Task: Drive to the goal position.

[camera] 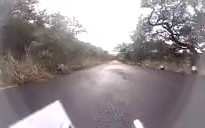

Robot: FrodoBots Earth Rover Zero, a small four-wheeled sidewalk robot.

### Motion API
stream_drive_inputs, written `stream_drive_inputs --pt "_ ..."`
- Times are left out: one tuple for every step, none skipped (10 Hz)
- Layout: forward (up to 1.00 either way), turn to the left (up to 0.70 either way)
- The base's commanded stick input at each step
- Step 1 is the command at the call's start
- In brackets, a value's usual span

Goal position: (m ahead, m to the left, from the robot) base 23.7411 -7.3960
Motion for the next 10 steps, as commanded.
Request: stream_drive_inputs --pt "1.00 0.00" --pt "1.00 0.00" --pt "1.00 0.00" --pt "1.00 0.00" --pt "1.00 0.00" --pt "1.00 0.00" --pt "1.00 0.00" --pt "1.00 0.00" --pt "1.00 0.00" --pt "1.00 0.00"
